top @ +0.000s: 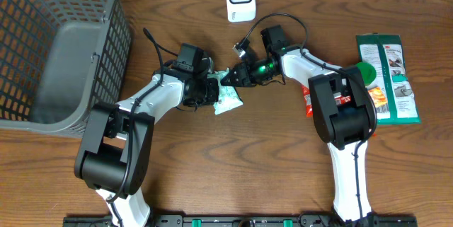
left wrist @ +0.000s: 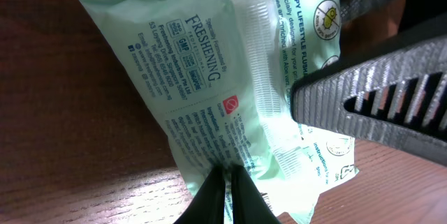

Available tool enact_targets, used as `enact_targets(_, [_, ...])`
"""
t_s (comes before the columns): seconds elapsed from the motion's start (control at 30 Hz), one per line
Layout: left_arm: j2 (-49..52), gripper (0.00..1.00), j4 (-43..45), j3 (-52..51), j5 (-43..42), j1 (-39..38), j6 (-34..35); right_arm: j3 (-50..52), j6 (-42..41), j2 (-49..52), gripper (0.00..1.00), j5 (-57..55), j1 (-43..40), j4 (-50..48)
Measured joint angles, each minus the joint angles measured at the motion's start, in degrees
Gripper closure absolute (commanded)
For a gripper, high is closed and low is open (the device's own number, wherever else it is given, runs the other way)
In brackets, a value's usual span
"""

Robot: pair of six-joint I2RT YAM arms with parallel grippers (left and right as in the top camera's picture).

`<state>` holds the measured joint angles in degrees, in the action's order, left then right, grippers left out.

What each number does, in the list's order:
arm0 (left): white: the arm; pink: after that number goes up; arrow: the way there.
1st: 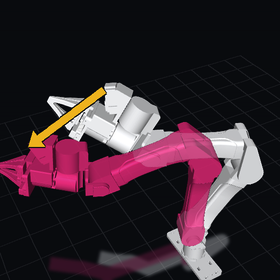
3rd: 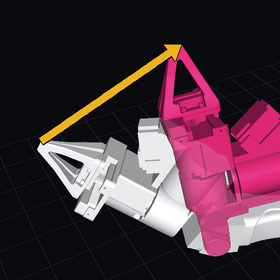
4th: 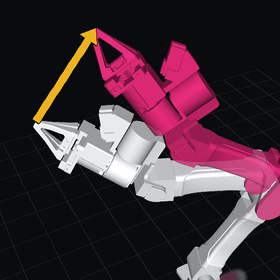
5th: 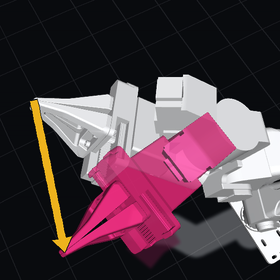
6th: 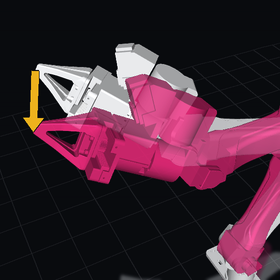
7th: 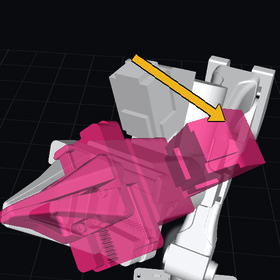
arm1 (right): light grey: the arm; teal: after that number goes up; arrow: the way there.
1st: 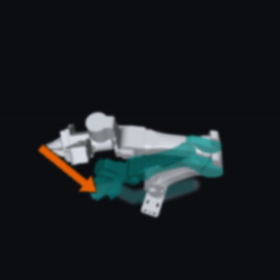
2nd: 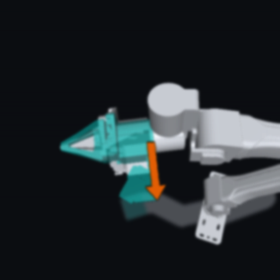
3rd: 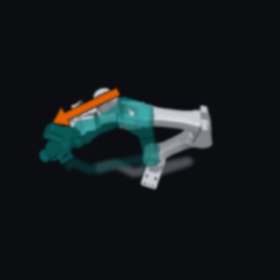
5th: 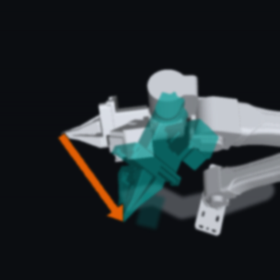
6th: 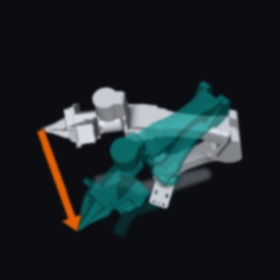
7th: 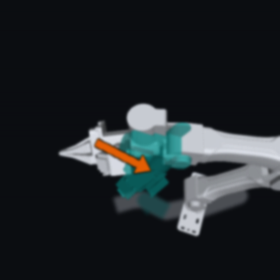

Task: Scan the item barcode

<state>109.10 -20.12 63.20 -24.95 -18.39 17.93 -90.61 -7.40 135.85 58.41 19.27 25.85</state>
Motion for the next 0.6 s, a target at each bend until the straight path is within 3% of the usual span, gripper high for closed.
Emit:
enact_targets(0.23, [-1.3, 0.91, -1.1, 0.0, 2.0, -0.2, -0.2, 0.2, -0.9, 0.0, 0.79, -1.5, 0.1, 0.4])
enact_targets(0.43, [-8.0, 0.91, -7.3, -0.1, 4.0, -0.5, 4.7, 0.2, -1.1, 0.0, 0.57, 0.8, 0.2, 1.9])
enact_targets(0.6, [-6.0, 0.9, -6.7, -2.6, 4.3, -5.6, 6.4, 0.2, -1.1, -0.2, 0.52, 1.7, 0.2, 2.7])
